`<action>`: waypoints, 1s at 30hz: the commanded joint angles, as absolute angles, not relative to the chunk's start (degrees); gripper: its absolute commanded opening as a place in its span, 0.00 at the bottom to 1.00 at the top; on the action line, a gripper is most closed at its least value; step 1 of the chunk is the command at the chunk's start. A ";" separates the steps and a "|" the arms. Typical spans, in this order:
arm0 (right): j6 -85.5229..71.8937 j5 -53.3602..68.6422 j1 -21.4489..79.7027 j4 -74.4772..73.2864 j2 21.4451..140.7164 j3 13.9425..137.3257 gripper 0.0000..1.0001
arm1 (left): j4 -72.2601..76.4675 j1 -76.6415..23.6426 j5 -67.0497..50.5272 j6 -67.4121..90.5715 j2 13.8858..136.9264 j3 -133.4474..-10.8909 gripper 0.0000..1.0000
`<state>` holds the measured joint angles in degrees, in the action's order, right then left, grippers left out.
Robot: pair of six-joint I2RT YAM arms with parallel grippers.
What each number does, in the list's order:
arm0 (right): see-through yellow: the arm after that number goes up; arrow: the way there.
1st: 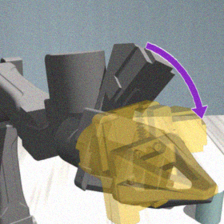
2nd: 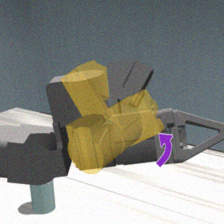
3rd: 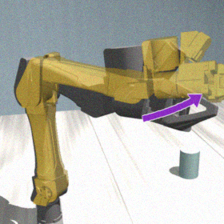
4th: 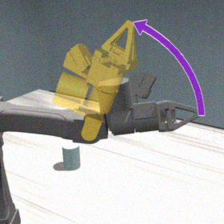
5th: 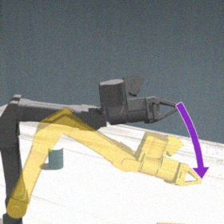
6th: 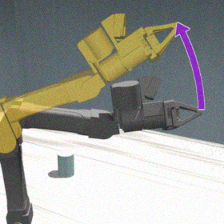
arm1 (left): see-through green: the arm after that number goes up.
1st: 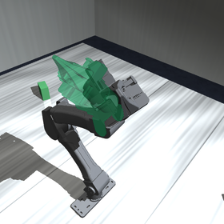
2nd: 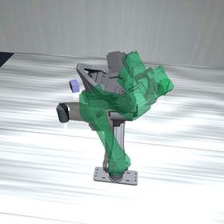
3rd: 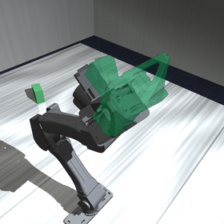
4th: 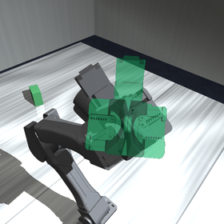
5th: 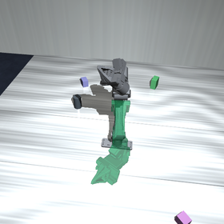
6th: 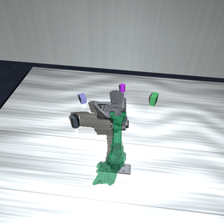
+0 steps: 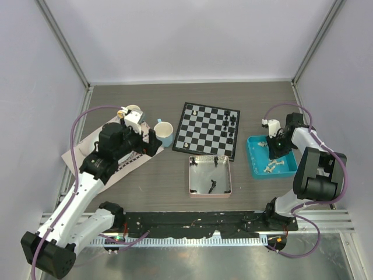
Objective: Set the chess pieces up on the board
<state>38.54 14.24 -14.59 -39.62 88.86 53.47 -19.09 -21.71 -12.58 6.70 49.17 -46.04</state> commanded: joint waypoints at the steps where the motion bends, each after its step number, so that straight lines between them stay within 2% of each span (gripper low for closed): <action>1: 40.16 15.82 -14.24 -41.66 85.96 55.81 0.01 | -17.31 -21.53 -11.69 5.45 47.90 -45.79 1.00; 30: 43.77 18.72 -14.15 -50.45 80.42 61.34 0.01 | -17.05 -21.53 -8.61 4.48 45.00 -45.09 1.00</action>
